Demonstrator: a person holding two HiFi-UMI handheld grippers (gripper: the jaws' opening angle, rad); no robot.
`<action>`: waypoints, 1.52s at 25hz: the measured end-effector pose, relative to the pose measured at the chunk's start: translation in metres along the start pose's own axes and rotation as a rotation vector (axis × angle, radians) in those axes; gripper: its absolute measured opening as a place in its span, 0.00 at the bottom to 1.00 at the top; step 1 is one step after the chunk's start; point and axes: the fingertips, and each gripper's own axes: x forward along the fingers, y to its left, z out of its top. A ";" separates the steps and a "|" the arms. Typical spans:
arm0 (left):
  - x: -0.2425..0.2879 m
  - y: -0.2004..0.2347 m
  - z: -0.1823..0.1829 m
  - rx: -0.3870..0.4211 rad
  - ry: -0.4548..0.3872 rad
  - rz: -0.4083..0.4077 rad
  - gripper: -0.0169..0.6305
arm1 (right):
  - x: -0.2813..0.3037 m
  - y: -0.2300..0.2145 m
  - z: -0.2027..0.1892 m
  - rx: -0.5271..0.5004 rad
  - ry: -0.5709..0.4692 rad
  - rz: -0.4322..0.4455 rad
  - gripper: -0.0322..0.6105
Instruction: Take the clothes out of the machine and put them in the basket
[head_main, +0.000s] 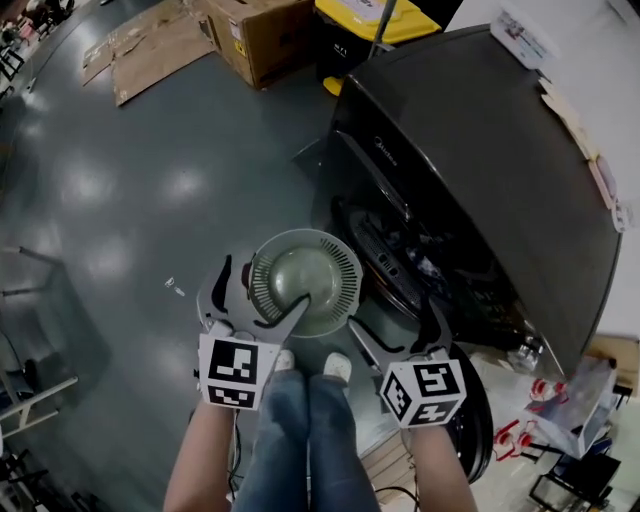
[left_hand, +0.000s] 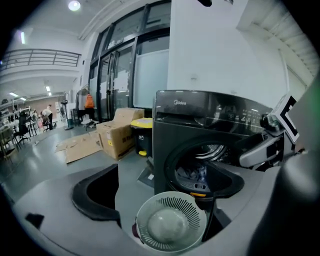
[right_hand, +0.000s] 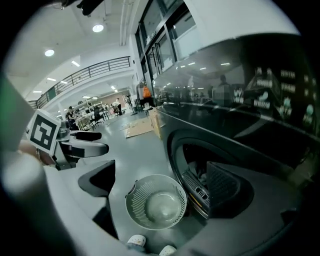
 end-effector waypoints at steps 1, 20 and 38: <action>0.009 0.001 -0.008 0.000 -0.001 0.001 0.87 | 0.011 -0.006 -0.007 0.005 0.000 -0.007 0.93; 0.152 0.013 -0.141 0.049 0.051 0.020 0.87 | 0.198 -0.140 -0.095 0.085 -0.124 -0.316 0.93; 0.198 0.021 -0.179 0.043 0.078 0.000 0.87 | 0.314 -0.260 -0.148 0.301 0.185 -0.484 0.91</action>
